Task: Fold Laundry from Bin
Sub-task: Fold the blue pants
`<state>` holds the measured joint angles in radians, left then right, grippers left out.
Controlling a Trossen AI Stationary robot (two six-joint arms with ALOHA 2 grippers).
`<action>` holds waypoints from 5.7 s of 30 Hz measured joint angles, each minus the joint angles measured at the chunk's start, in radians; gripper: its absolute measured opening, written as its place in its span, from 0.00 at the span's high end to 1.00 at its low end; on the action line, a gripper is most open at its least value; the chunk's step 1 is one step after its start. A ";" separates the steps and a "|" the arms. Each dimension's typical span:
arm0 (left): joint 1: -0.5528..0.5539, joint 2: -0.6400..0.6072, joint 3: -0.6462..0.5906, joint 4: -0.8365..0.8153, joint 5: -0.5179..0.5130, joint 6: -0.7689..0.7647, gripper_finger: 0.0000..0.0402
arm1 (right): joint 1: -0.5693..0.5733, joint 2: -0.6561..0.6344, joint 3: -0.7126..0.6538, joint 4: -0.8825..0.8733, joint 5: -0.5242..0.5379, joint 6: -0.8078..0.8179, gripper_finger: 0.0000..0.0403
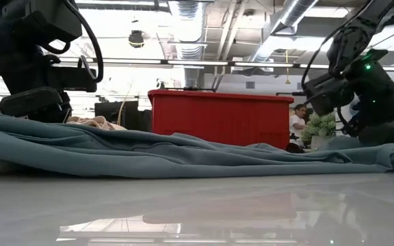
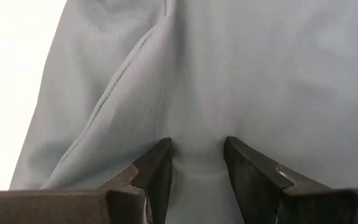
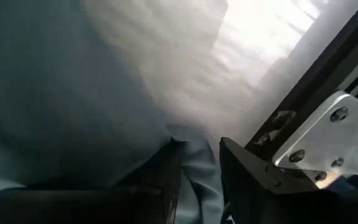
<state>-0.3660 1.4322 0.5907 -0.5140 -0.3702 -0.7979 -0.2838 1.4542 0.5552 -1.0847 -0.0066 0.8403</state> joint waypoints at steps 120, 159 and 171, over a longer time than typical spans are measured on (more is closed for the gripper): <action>0.020 0.000 0.007 0.146 0.051 0.028 0.65 | 0.401 0.455 0.878 0.248 0.042 -0.244 0.95; 0.087 0.000 0.206 0.077 0.025 0.243 0.65 | 0.400 0.546 0.943 0.299 -0.199 -1.285 0.61; 0.091 0.000 0.206 0.125 -0.002 0.202 0.65 | 0.406 0.463 0.998 0.273 -0.070 -1.186 0.95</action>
<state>-0.2747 1.4322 0.7964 -0.3885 -0.3721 -0.5958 0.1219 1.9172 1.5536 -0.8118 -0.0770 -0.3457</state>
